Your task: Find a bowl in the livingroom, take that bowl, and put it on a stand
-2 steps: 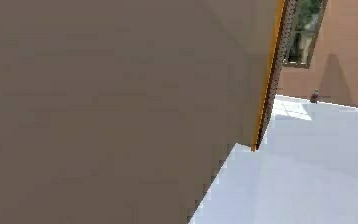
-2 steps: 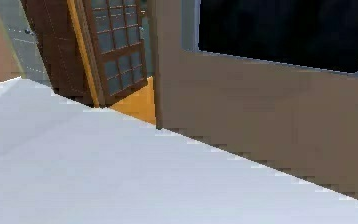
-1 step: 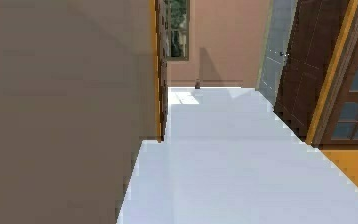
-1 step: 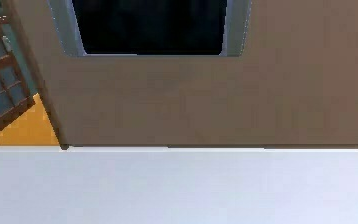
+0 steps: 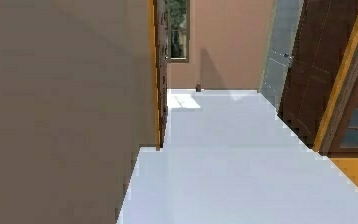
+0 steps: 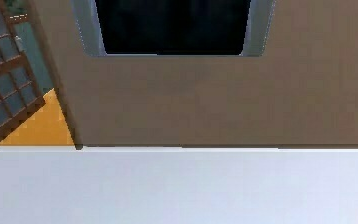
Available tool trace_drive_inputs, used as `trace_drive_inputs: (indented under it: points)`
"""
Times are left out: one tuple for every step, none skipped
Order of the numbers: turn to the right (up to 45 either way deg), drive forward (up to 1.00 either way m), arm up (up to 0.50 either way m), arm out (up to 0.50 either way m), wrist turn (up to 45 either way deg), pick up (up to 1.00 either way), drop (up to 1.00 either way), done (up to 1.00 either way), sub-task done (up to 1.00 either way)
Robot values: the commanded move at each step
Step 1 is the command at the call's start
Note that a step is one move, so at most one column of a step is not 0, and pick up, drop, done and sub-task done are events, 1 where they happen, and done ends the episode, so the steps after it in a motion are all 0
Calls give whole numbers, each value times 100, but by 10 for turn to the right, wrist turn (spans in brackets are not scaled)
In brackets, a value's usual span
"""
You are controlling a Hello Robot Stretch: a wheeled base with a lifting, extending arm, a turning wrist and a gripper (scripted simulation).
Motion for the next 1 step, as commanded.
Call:
trace_drive_inputs:
  points:
    - [90,0,0,0,0,0,0,0,0]
